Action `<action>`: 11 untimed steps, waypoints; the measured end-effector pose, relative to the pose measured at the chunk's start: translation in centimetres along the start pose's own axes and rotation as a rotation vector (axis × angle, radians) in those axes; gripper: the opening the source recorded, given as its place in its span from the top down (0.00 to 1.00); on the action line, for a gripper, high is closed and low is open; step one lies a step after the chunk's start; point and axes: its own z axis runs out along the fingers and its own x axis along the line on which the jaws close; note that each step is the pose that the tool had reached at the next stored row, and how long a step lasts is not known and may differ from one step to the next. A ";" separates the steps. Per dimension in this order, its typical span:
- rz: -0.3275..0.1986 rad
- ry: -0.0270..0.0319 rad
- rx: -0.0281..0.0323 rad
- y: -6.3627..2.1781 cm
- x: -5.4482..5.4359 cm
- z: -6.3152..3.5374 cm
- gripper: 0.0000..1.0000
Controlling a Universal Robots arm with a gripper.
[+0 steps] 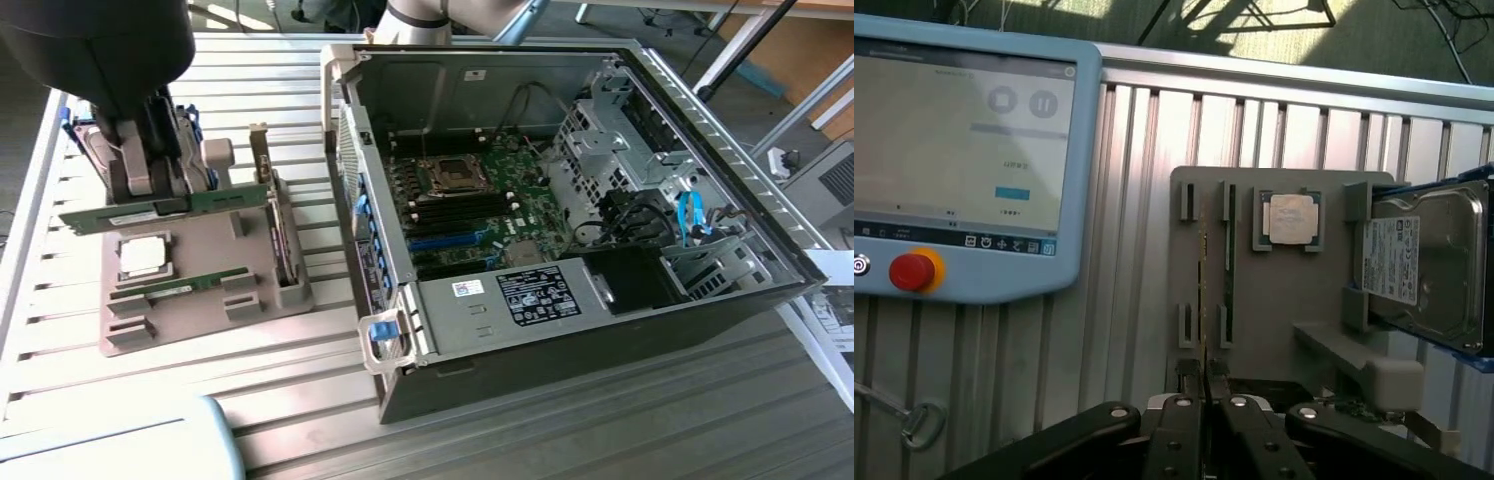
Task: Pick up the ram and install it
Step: 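Pick up the ram and move it above insertion slot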
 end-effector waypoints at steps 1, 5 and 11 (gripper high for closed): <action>0.000 -0.0001 0.0000 -0.34 0.0 -0.01 0.87; 0.000 0.0000 0.0000 -1.74 0.2 -0.05 0.87; 0.000 0.0000 0.0000 -4.91 0.5 -0.15 0.87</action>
